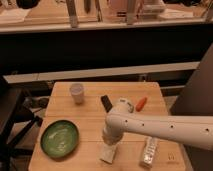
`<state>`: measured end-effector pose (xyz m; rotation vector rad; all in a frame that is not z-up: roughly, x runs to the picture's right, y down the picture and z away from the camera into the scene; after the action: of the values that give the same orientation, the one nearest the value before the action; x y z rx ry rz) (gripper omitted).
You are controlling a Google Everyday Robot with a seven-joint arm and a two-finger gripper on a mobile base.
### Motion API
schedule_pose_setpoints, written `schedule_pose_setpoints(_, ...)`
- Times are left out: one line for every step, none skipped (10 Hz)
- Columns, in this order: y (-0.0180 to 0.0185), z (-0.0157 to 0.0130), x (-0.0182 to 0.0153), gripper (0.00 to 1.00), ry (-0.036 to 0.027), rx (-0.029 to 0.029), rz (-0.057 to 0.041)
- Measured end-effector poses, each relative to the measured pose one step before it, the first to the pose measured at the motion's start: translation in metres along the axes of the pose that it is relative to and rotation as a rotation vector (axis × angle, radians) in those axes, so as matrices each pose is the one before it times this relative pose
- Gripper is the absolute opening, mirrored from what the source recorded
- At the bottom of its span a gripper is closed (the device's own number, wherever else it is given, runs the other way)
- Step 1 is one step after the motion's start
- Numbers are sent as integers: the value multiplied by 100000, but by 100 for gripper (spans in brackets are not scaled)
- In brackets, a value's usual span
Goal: Place the white sponge in the ceramic bowl
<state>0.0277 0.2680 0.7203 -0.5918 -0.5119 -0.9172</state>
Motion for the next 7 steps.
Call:
schedule_pose_setpoints(508, 216, -158, 80, -1112, -1198, 897)
schedule_pose_setpoints(57, 176, -185, 80, -803, -647, 71)
schedule_pose_setpoints(268, 243, -176, 80, -863, -885, 383)
schedule_pose_setpoints(258, 140, -59, 80, -442, -813, 247)
schedule_pose_setpoints(76, 144, -58, 80, -573, -424, 194)
schedule_pose_setpoints(-34, 290, -50, 80, -987, -578, -303)
schedule_pose_setpoints(72, 191, 26, 80, -714, -522, -193)
